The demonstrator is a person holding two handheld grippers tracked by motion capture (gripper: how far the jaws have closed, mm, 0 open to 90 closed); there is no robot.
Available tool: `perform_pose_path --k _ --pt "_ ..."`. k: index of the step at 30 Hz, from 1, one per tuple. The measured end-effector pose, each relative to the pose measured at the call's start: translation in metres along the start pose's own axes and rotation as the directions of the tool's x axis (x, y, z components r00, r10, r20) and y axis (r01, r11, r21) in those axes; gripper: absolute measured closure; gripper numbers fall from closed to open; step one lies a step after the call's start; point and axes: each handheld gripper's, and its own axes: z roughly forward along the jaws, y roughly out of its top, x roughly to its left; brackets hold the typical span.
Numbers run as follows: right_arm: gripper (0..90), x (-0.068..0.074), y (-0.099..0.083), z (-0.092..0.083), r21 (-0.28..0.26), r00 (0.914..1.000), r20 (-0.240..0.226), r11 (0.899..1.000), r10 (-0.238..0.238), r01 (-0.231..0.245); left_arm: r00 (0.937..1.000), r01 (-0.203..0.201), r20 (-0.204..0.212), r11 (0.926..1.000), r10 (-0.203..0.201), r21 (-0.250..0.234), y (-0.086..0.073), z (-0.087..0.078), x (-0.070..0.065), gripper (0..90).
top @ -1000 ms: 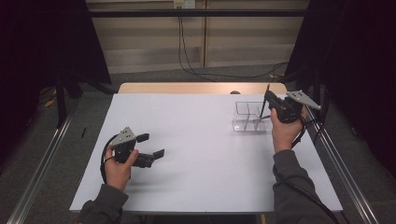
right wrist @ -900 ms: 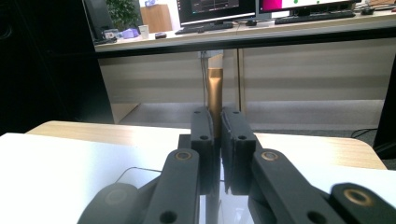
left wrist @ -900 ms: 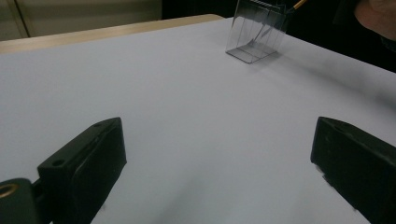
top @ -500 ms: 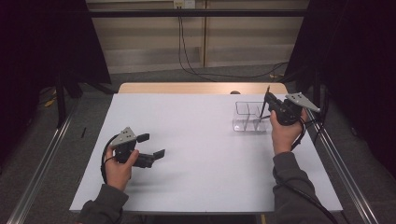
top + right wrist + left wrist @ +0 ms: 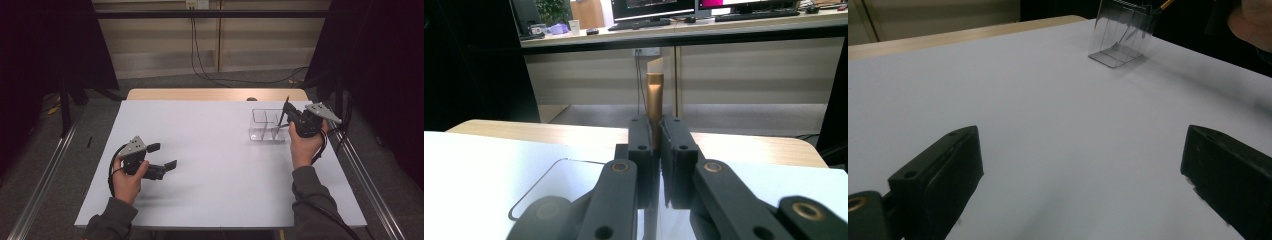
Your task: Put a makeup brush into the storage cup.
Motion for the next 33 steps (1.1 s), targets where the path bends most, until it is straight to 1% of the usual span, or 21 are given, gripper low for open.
perform_pose_path --k 1,2,5,6,8,9,12,13,15,18,20,23,24,25,26,28,33 --pt "85.3 -0.0001 -0.0001 -0.0002 0.000 1.0000 0.000 1.000 -0.001 0.001 1.0000 0.001 -0.005 1.0000 -0.001 -0.002 0.0000 0.0003 -0.0004 3.0" --pt "85.3 -0.0004 -0.0005 -0.0003 0.003 1.0000 0.002 1.000 0.001 -0.001 1.0000 -0.001 0.002 1.0000 0.001 0.002 0.0000 0.0002 0.0000 3.0" --pt "85.3 -0.0010 -0.0018 -0.0011 0.008 1.0000 0.009 1.000 0.003 -0.003 1.0000 -0.002 0.003 1.0000 0.002 0.001 0.0001 0.0004 -0.0002 3.0" --pt "85.3 -0.0011 -0.0022 -0.0014 0.011 1.0000 0.002 1.000 0.002 -0.002 1.0000 -0.003 -0.001 1.0000 0.003 0.000 0.0001 0.0002 0.0000 3.0" --pt "85.3 -0.0006 -0.0026 -0.0011 0.009 1.0000 0.007 1.000 0.002 -0.002 1.0000 0.003 -0.008 1.0000 -0.003 -0.002 -0.0001 0.0003 -0.0002 3.0" --pt "85.3 -0.0003 -0.0030 -0.0014 0.013 1.0000 0.003 1.000 -0.001 0.001 0.9999 0.001 0.016 1.0000 0.000 -0.007 -0.0005 0.0005 0.0012 3.0" --pt "85.3 0.0002 -0.0040 -0.0013 0.011 0.9999 0.012 1.000 0.004 -0.004 0.9999 -0.002 0.016 1.0000 0.002 -0.004 -0.0005 0.0002 0.0014 3.0" --pt "85.3 0.0001 -0.0042 -0.0016 0.013 1.0000 0.005 1.000 0.001 -0.001 0.9999 0.001 0.017 1.0000 -0.001 -0.006 -0.0005 0.0003 0.0011 3.0" --pt "85.3 0.0010 -0.0049 -0.0010 0.016 0.9999 0.012 1.000 -0.002 0.002 0.9999 0.002 0.017 1.0000 -0.002 -0.008 -0.0005 0.0003 0.0011 3.0" --pt "85.3 0.0012 -0.0056 -0.0015 0.019 0.9999 0.007 1.000 -0.009 0.009 0.9999 -0.001 0.017 1.0000 0.002 -0.003 -0.0007 0.0003 0.0015 3.0" --pt "85.3 0.0011 -0.0058 -0.0016 0.020 1.0000 0.007 1.000 -0.006 0.006 1.0000 -0.004 -0.003 1.0000 0.004 0.006 -0.0006 -0.0002 0.0010 3.0" --pt "85.3 0.0007 -0.0062 -0.0022 0.020 1.0000 0.010 1.000 -0.003 0.002 1.0000 -0.002 0.000 1.0000 0.002 0.006 -0.0007 0.0002 0.0009 3.0" --pt "85.3 0.0004 -0.0068 -0.0025 0.025 0.9999 0.005 1.000 -0.013 0.013 1.0000 -0.003 -0.001 1.0000 0.003 0.007 -0.0007 0.0003 0.0009 3.0" --pt "85.3 0.0009 -0.0073 -0.0019 0.021 0.9999 0.012 1.000 -0.010 0.009 1.0000 -0.001 0.001 1.0000 0.001 0.005 -0.0008 0.0003 0.0009 3.0" --pt "85.3 0.0013 -0.0077 -0.0022 0.025 0.9999 0.008 1.000 -0.008 0.008 1.0000 -0.002 -0.001 1.0000 0.002 0.005 -0.0008 0.0002 0.0007 3.0" --pt "85.3 0.0021 -0.0085 -0.0019 0.030 0.9998 0.008 0.999 -0.018 0.018 1.0000 -0.001 -0.001 1.0000 0.001 0.005 -0.0006 0.0003 0.0007 3.0" --pt "85.3 0.0015 -0.0097 -0.0029 0.033 0.9998 0.010 0.999 -0.016 0.015 1.0000 -0.003 0.003 1.0000 0.003 0.005 -0.0009 0.0014 0.0001 3.0"
